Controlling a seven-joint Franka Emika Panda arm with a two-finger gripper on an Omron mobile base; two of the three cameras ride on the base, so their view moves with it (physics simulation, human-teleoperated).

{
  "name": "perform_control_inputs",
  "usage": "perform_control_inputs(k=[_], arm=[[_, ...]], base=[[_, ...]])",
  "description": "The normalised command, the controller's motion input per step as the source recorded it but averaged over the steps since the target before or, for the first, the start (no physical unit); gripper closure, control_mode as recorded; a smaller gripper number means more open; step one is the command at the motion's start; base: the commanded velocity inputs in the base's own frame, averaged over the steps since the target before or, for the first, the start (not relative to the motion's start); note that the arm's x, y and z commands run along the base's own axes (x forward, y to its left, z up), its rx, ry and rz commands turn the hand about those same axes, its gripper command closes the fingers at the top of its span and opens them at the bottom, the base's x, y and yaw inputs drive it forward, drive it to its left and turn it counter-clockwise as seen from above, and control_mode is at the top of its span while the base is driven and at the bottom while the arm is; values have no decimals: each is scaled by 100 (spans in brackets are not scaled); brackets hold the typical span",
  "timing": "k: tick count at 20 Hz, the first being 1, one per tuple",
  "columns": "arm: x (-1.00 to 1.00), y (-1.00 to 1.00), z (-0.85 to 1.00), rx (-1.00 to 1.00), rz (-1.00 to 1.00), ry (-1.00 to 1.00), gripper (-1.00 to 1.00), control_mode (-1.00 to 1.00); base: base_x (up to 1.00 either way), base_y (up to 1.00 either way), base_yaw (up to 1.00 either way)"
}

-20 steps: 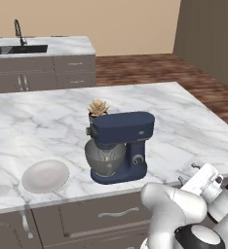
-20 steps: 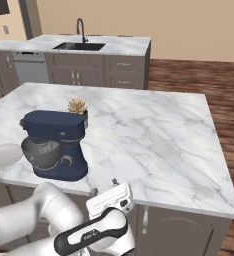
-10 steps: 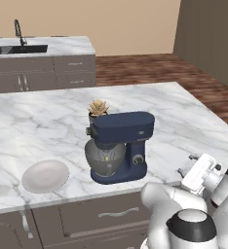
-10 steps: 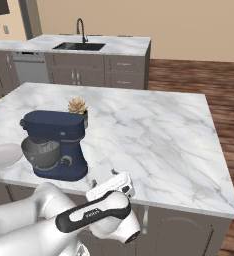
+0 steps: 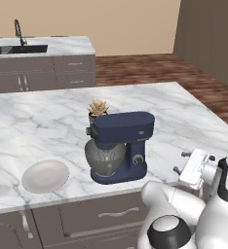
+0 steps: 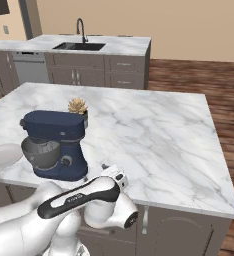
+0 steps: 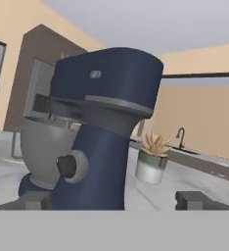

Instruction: Add butter and sugar cubes to the stand mixer bowl and then turn on the stand mixer to begin making frosting.

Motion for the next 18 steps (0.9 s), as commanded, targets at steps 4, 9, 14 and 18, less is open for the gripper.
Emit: perform_control_inputs(k=[4,9,14,18], arm=[[43,88,6,0,-4,1,-100,-100],[28,97,0,0,-9,9,-100,-100],[0,100,-8,0,-20,17,-100,-100],[0,100,-23,0,-34,17,-100,-100]], base=[[0,0,0],[0,0,0],[0,0,0],[0,0,0]])
